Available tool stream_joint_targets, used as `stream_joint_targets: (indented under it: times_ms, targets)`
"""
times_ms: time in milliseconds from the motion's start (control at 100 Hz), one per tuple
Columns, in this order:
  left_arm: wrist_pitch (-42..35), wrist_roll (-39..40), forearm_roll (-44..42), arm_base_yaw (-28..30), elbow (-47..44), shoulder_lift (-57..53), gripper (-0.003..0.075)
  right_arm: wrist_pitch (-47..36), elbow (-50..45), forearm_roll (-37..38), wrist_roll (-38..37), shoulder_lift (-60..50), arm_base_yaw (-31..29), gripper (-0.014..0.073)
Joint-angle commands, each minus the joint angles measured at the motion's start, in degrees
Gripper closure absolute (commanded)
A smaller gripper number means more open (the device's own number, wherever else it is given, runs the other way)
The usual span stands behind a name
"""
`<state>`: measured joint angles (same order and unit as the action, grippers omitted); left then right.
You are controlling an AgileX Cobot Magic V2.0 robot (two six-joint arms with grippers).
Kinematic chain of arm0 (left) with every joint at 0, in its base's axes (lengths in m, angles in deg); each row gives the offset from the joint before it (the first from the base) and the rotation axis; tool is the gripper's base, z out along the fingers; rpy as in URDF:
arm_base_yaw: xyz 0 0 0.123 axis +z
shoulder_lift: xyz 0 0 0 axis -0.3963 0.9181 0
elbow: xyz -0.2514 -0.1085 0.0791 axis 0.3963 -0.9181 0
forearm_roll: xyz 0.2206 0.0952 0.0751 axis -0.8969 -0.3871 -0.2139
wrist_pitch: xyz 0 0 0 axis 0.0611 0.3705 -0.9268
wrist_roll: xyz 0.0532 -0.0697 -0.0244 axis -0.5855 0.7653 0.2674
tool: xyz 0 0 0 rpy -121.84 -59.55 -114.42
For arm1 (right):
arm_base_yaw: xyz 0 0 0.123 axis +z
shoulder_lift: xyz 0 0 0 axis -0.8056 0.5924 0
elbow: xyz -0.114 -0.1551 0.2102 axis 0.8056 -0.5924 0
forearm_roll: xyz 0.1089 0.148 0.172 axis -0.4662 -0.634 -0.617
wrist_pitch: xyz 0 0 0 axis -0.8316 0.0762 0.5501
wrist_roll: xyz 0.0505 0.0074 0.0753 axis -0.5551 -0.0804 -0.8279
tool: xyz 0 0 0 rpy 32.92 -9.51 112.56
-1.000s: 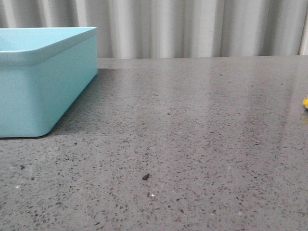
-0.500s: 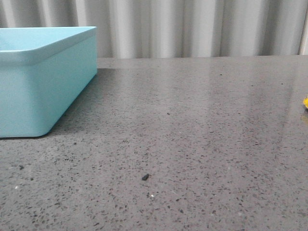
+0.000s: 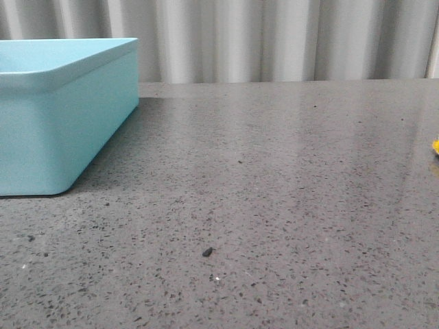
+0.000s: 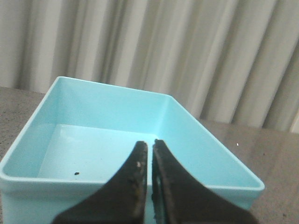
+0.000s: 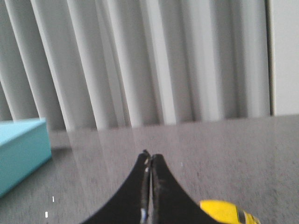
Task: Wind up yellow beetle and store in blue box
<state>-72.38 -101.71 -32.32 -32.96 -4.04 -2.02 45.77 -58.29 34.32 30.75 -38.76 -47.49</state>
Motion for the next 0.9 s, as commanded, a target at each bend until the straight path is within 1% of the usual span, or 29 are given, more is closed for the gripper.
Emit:
stream_joint_targets:
  times_ms: [0, 110, 290, 510, 630, 730, 890]
  targets:
    - [2.05, 0.28, -3.54, -0.53, 5.37, 5.02, 0.0741, 4.38, 6.32, 2.71, 0.27, 3.59, -0.21, 0.0646]
    - [6.90, 0.28, -5.30, -0.53, 9.69, 10.46, 0.0741, 11.35, 12.14, 3.88, 0.27, 8.18, -0.21, 0.0646]
    - [11.86, 0.28, -5.30, -0.53, 14.90, 17.52, 0.0741, 24.90, 23.82, 5.89, 0.27, 18.43, -0.21, 0.0646]
    - [12.02, 0.28, -5.30, -3.90, 16.67, 18.76, 0.0741, 45.76, 37.82, 8.66, 0.27, 34.38, -0.21, 0.0646]
    - [12.13, 0.17, -5.30, -5.19, 16.67, 18.76, 0.0741, 53.52, 43.05, 8.66, -0.55, 42.41, -0.21, 0.0646]
    - [12.13, 0.17, -5.42, -5.43, 16.67, 18.76, 0.0741, 55.92, 45.53, 8.66, -1.11, 48.01, -0.21, 0.0646]
    - [12.24, 0.17, -5.42, -5.43, 16.67, 18.76, 0.0741, 56.46, 48.31, 8.66, -1.23, 55.01, -0.21, 0.0646]
